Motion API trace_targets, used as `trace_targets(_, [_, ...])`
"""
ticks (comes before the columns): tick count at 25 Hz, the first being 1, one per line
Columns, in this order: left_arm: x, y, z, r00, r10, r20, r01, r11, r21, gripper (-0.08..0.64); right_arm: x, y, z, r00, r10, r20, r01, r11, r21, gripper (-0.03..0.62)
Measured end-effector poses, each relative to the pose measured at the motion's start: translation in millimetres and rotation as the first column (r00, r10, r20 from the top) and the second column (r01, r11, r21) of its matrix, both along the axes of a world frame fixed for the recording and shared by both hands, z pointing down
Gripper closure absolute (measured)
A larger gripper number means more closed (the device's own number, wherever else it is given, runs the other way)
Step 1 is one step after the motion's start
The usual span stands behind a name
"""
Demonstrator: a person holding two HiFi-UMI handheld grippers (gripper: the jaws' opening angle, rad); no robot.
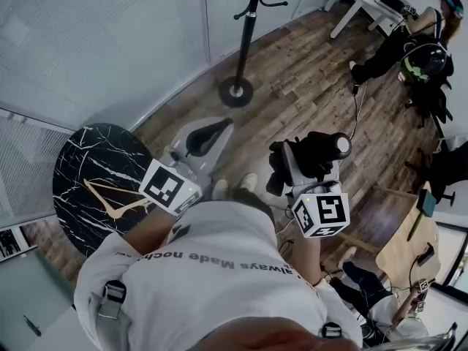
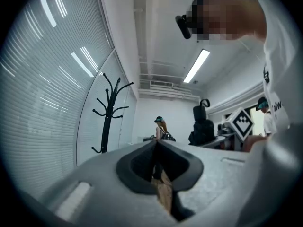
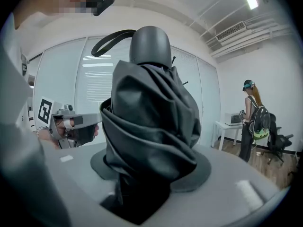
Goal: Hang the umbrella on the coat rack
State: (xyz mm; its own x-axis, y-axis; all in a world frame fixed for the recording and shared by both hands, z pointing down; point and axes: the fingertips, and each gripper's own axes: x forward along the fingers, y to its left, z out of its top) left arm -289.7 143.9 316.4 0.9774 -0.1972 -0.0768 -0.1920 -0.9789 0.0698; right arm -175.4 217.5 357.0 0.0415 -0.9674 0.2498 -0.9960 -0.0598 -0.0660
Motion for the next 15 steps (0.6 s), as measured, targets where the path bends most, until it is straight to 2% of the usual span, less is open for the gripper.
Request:
trace_targets(8, [40.5,-18.9,2.9,1.000,-0.002,0.008,0.002,1.000,0.003,0.555,42.7,-18.3,6.9,1.000,0.006,0.012,-0.006,1.000,-0.003,0.353])
trace_targets(15, [129.0,-35.3,9.7,1.000,0.005,0.017,-0.005,1.000,0.002,0.555,125.2,-38.3,14.7,1.000,-0.005,0.021,0.005,1.000,-0.008,0.353])
